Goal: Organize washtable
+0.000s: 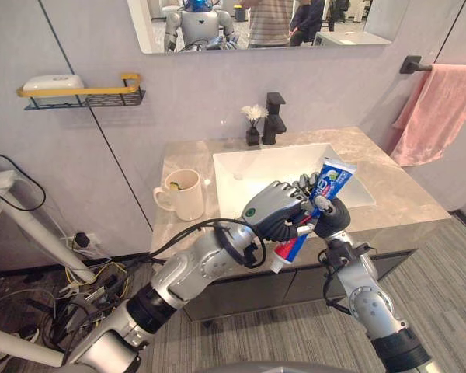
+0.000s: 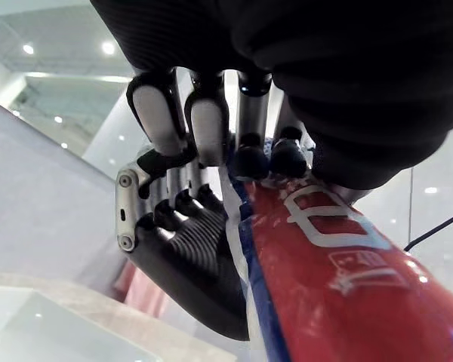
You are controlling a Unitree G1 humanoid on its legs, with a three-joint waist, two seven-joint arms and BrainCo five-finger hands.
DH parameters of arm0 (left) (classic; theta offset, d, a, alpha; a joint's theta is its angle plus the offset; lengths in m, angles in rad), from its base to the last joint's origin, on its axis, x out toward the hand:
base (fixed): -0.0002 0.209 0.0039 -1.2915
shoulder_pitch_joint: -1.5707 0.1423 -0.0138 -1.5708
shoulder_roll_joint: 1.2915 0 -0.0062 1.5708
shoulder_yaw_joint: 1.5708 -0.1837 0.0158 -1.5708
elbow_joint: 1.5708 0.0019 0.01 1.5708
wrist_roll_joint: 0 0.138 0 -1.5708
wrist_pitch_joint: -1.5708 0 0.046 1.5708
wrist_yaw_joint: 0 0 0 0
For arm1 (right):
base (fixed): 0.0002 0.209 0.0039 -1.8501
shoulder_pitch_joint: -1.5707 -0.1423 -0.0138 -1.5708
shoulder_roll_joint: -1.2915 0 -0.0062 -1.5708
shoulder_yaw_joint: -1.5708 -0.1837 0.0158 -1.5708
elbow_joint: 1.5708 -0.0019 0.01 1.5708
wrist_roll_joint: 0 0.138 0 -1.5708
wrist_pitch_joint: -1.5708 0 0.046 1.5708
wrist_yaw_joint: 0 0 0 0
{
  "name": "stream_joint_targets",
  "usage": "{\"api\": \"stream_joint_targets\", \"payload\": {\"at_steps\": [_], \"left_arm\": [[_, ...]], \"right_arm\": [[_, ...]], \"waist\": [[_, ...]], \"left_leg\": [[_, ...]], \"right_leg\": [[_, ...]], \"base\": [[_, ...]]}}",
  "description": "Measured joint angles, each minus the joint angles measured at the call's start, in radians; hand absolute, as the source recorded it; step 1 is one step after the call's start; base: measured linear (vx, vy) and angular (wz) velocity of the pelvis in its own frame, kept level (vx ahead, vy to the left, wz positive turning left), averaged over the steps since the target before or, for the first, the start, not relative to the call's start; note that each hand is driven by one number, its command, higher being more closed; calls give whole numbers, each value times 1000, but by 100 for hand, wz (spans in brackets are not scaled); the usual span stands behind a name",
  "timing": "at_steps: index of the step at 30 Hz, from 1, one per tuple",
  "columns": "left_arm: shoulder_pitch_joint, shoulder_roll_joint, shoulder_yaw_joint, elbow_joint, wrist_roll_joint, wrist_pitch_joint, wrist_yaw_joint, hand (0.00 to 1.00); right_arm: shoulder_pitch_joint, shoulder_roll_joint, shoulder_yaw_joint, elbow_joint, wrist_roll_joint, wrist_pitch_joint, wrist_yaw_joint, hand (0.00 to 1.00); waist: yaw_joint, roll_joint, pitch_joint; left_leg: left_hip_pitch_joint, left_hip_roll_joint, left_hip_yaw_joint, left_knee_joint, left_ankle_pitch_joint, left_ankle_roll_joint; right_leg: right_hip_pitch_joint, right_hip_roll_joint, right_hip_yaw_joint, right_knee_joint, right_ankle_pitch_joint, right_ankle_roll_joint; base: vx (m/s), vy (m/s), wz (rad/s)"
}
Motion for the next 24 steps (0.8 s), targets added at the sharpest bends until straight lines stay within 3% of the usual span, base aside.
{"api": "stream_joint_targets", "payload": {"at_steps": [10, 11, 21, 24], "left_arm": [[0, -3, -19, 0, -25, 9, 8, 100], [0, -6, -19, 0, -24, 9, 8, 0], [13, -11, -7, 0, -14, 10, 17, 0], [50, -32, 43, 0, -13, 9, 24, 0]], "right_arm": [[0, -7, 9, -3, 1, 1, -2, 100], [0, -6, 9, -3, 1, 2, -3, 100], [0, 4, 5, -3, -1, 2, -8, 100], [1, 34, -4, -1, -1, 2, -14, 100]], "waist": [[0, 0, 0], [0, 0, 0], [0, 0, 0], [-1, 0, 0]], "left_leg": [[-2, 0, -1, 0, 0, 0], [-2, 0, -1, 0, 0, 0], [-2, 0, -1, 0, 0, 0], [-2, 0, 0, 0, 0, 0]], "right_leg": [[-1, 1, -1, -1, 0, 0], [-1, 1, -1, -1, 0, 0], [-1, 1, 0, -1, 0, 0], [-2, 1, 0, 0, 0, 0]], "base": [[0, 0, 0], [0, 0, 0], [0, 0, 0], [0, 0, 0]]}}
